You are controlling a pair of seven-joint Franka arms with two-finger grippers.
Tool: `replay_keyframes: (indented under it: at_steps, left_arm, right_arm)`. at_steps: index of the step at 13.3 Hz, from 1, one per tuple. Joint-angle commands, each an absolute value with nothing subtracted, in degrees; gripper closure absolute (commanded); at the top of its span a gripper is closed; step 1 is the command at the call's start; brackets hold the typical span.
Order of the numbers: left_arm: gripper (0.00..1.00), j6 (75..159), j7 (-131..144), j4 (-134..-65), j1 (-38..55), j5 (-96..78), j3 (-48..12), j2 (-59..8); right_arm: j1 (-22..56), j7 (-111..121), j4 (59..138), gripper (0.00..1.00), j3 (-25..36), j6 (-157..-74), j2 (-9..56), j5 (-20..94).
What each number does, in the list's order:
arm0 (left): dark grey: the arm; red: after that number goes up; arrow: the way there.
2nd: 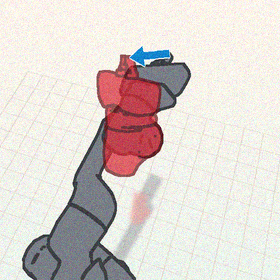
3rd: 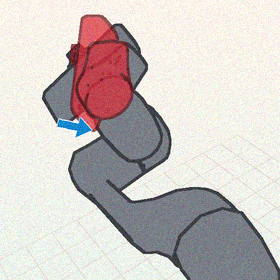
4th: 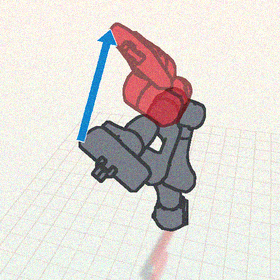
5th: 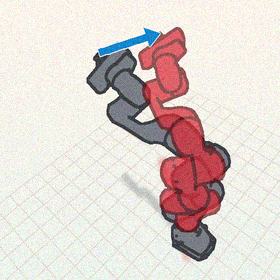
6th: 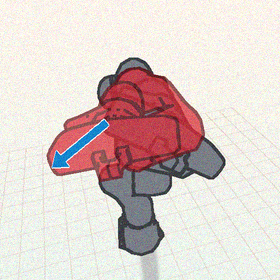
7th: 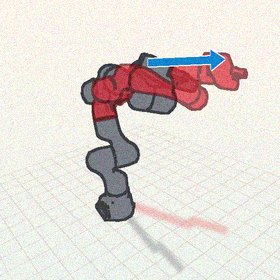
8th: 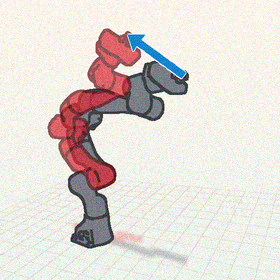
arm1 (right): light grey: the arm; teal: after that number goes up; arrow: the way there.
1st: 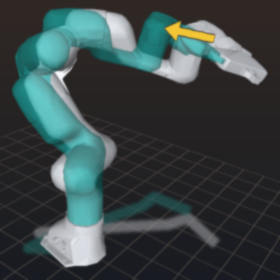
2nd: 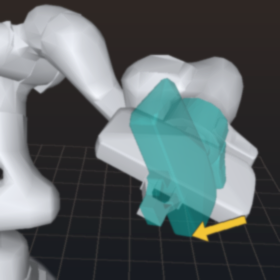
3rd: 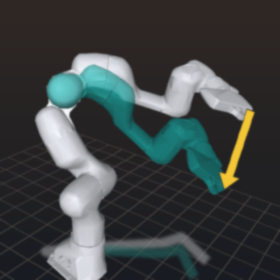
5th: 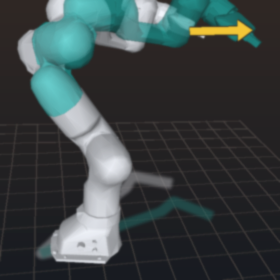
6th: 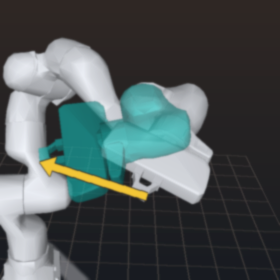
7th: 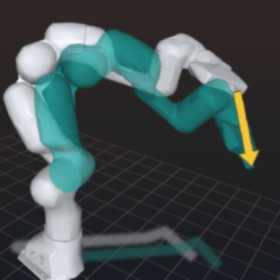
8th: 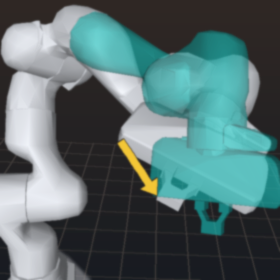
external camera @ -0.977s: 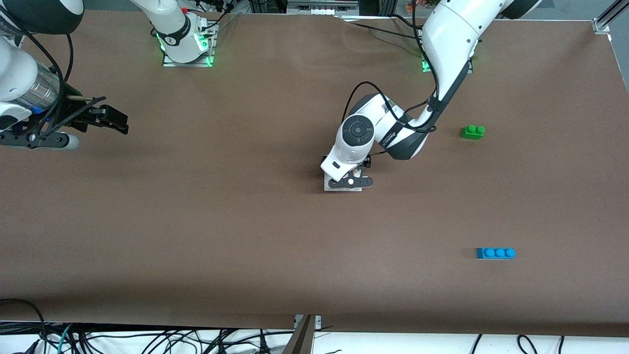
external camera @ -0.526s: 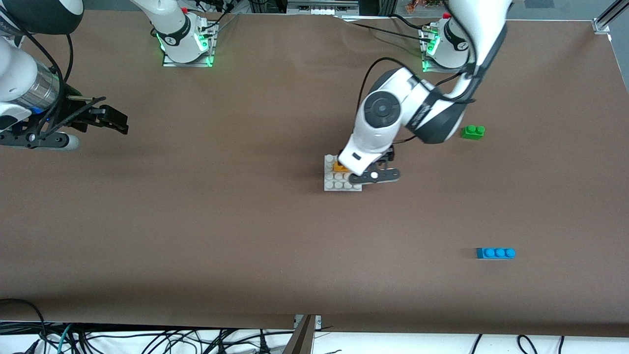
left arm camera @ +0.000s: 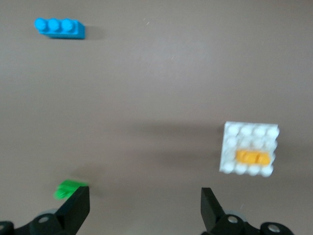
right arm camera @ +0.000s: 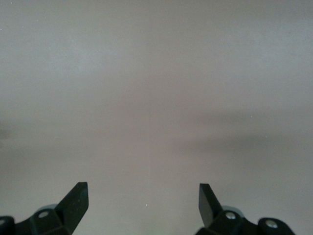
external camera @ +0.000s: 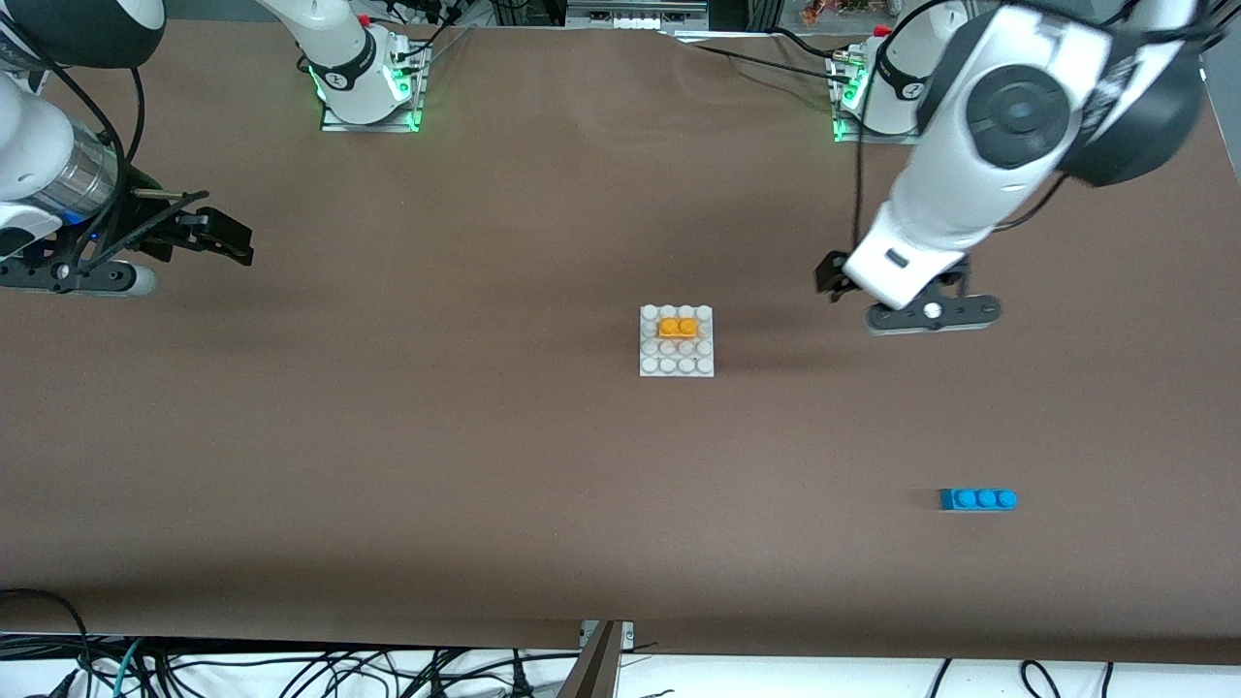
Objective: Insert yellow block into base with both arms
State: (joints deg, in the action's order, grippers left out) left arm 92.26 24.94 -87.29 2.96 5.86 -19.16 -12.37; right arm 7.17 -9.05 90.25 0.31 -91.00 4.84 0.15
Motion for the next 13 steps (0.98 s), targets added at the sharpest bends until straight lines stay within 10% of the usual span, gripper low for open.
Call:
replay_keyframes:
  at_steps: [1,5,13]
  left_arm:
    - [0.00,88.3,16.5,-85.9,-1.0,3.3,-18.6,-9.2]
    - [0.00,93.4,2.1,-94.7,-0.4,-3.7,-6.2,-1.7]
    - [0.00,100.0,2.5,-102.6,3.6,-0.4,-1.4,2.5]
  right_arm:
    - [6.9,-6.9,89.3,0.00,0.1,-92.3,5.0,1.0]
    - [6.9,-6.2,89.3,0.00,0.2,-92.3,5.0,1.0]
    - [6.9,-6.2,89.6,0.00,0.6,-91.6,4.9,1.0]
